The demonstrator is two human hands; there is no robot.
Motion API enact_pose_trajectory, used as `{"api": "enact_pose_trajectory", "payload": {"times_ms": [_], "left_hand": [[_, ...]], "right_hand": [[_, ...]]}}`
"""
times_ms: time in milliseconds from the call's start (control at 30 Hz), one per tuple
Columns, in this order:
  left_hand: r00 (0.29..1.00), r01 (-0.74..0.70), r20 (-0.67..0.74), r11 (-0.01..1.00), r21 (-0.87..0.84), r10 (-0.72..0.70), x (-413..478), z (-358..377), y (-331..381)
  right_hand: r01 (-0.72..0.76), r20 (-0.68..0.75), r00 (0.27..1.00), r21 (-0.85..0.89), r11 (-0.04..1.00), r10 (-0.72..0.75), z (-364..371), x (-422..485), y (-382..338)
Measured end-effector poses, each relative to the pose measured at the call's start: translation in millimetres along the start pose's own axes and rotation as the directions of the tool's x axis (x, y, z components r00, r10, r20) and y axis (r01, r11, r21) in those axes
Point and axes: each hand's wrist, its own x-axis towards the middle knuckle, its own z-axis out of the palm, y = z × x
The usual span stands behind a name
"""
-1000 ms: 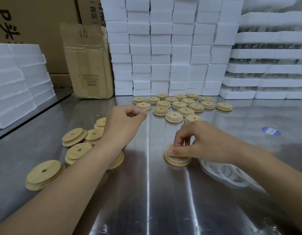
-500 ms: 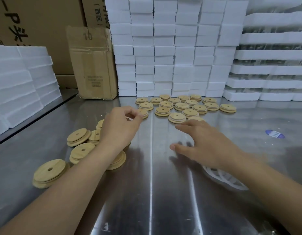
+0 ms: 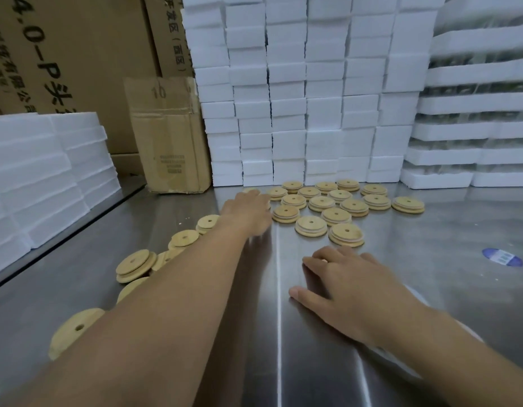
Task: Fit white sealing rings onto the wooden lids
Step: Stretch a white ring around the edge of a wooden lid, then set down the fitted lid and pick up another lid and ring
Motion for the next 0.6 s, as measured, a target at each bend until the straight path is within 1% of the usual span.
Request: {"api": "enact_pose_trajectory", "payload": {"times_ms": [167, 267, 333, 367, 433, 500, 533, 567, 600], "left_hand": [[0.998, -0.001, 0.066, 0.997, 0.071, -0.004, 3, 13, -1], [1.0, -0.005, 0.022, 0.999, 0.05, 0.004, 3, 16, -4], [1.0, -0.002, -0.007, 1.0, -0.017, 0.002, 4, 12, -8], [1.0, 0.017, 0.0, 0.998, -0.064, -0.017, 4, 8, -11], [0.995, 0.093, 0.034, 0.977, -0.19, -0.089, 4, -2, -21], [0.985, 0.168, 0.086, 0.913, -0.372, -0.146, 4, -12, -35], [0.978, 0.204, 0.122, 0.876, -0.436, -0.167, 4, -15, -44], [0.971, 0.233, 0.161, 0.857, -0.46, -0.178, 3, -19, -53], [0.963, 0.251, 0.204, 0.862, -0.439, -0.177, 1, -23, -61]], "right_hand": [[0.009, 0.0, 1.0, 0.008, 1.0, -0.009, 0, -1, -1], [0.012, -0.005, 1.0, 0.007, 1.0, -0.011, 0, -1, -1], [0.014, -0.004, 1.0, 0.011, 1.0, -0.014, 0, -1, -1], [0.014, -0.007, 1.0, 0.013, 1.0, -0.014, 0, -2, -1], [0.015, -0.012, 1.0, 0.013, 1.0, -0.015, 1, -1, 0], [0.016, -0.009, 1.0, 0.013, 1.0, -0.016, 2, -1, 1], [0.016, -0.01, 1.0, 0.014, 1.0, -0.016, 2, -1, 1], [0.016, -0.009, 1.0, 0.014, 1.0, -0.016, 1, -1, 1], [0.016, -0.008, 1.0, 0.016, 1.0, -0.016, 1, -1, 1]]}}
